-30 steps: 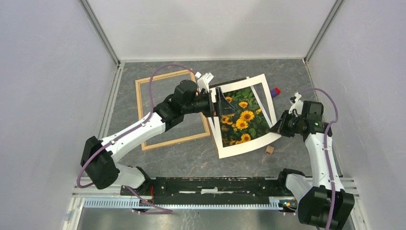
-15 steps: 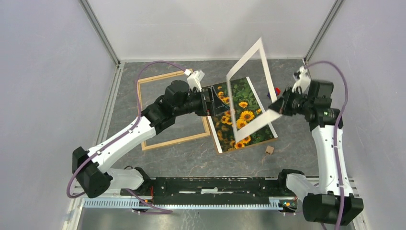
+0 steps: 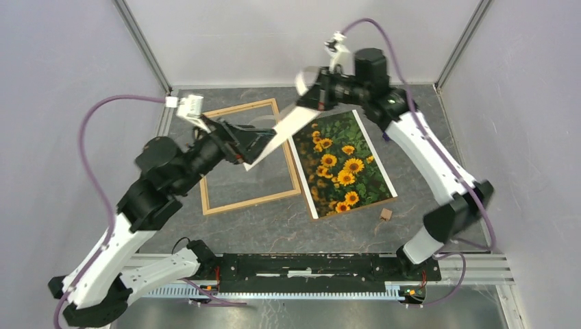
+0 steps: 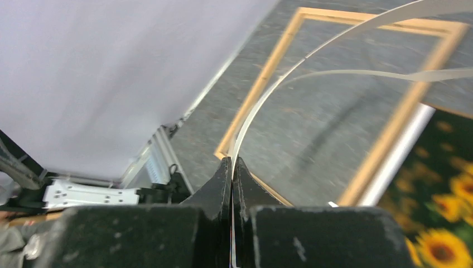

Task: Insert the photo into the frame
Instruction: Pick up the photo frame item at the center of the board, then place the photo frame item in the photo frame.

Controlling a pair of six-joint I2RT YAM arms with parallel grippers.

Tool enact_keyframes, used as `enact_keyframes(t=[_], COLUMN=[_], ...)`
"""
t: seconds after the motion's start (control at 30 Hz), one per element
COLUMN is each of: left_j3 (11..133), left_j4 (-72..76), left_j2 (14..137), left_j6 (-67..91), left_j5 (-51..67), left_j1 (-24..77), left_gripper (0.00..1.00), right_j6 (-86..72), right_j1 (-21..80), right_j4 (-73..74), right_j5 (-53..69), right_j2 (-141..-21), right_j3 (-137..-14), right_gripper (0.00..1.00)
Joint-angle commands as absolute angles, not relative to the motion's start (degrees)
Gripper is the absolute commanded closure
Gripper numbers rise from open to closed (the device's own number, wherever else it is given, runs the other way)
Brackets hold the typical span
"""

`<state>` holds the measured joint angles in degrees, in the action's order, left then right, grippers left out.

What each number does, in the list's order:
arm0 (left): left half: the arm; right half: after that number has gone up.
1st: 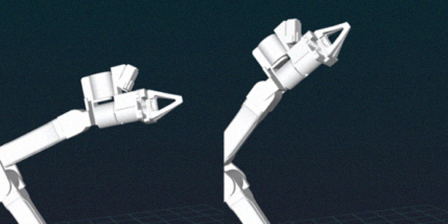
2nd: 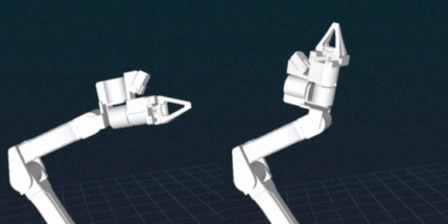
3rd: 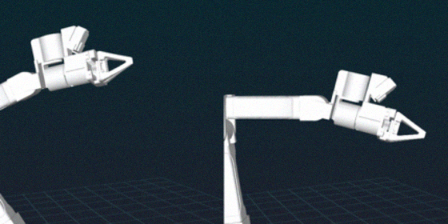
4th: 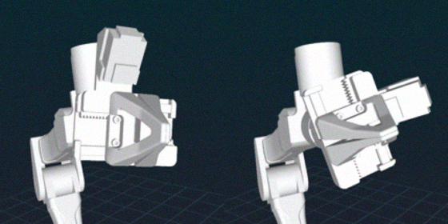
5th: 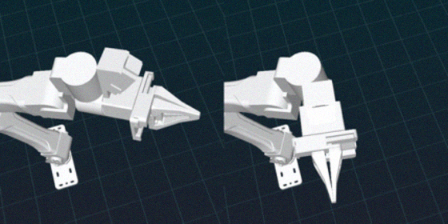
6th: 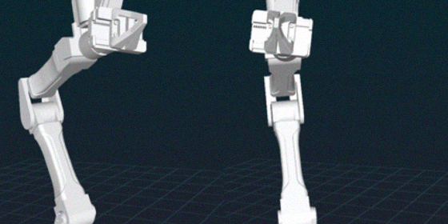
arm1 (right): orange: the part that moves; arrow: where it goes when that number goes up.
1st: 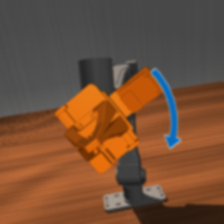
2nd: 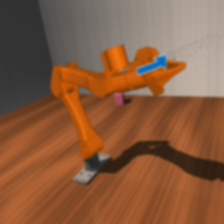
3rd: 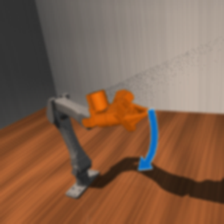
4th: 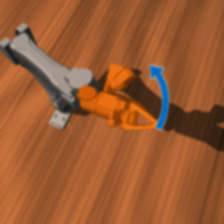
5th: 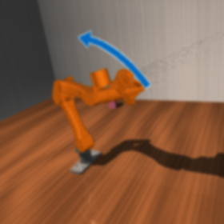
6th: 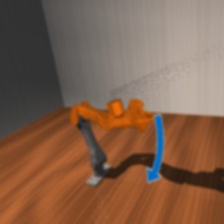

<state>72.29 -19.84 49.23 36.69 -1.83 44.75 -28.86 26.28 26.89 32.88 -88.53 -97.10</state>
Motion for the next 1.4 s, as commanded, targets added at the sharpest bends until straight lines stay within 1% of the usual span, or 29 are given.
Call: enact_keyframes(t=[0.0, 0.07, 0.1, 0.2, 0.3, 0.43, 0.53, 0.67, 0.83, 1.0, 1.13, 1.37], left_j3=[75.09, 75.77, 75.89, 76.44, 76.43, 75.19, 74.37, 74.11, 72.38, 70.05, 69.57, 68.4], left_j4=[-22.98, -23.85, -24.11, -24.23, -24.21, -23.86, -23.9, -24.17, -23.98, -21.66, -20.91, -19.72], left_j2=[44.82, 43.04, 42.25, 40.52, 39.94, 40.86, 42.09, 44.11, 46.2, 47.76, 49.33, 50.13], left_j6=[31.81, 31.06, 30.63, 29.09, 28.24, 27.93, 28.72, 29.56, 30.85, 33.16, 33.83, 34.22], left_j5=[-11.97, -14.31, -15.18, -17.67, -18.68, -18.66, -16.75, -13.71, -11.19, -7.5, -5.55, -4.36], left_j1=[45.06, 45.0, 45.0, 45.0, 45.02, 45.0, 44.98, 45.01, 45.02, 44.99, 44.98, 45.0], left_gripper=[0.0, 0.0, 0.0, 0.0, 0.0, 0.0, 0.0, 0.0, 0.0, 0.0, 0.0, 0.0], right_j6=[-34.06, -37.51, -39.45, -42.8, -42.05, -46.12, -51.26, -55.02, -55.87, -58.59, -59.29, -58.84], right_j1=[34.59, 36.28, 36.6, 36.78, 36.73, 35.44, 35.0, 34.71, 34.62, 34.71, 34.91, 35.35], right_j4=[20.37, 17.96, 14.19, 6.21, 2.31, -10.84, -21.66, -30.52, -34.34, -39.87, -41.19, -37.94], right_j5=[33.47, 35.49, 36.81, 37.69, 35.65, 33.13, 30.21, 27.82, 27.32, 28.13, 28.92, 29.51], right_j2=[-98.99, -103.91, -105.01, -103.79, -100.39, -94.99, -93.4, -94.23, -96.55, -99.97, -102.11, -105.72], right_j3=[-117.14, -123.39, -123.77, -117.37, -106.09, -84.87, -70.15, -58.77, -52.55, -49.17, -49.31, -51.2], right_gripper=[1.0, 1.0, 1.0, 1.0, 1.0, 1.0, 1.0, 1.0, 1.0, 1.0, 1.0, 1.0])
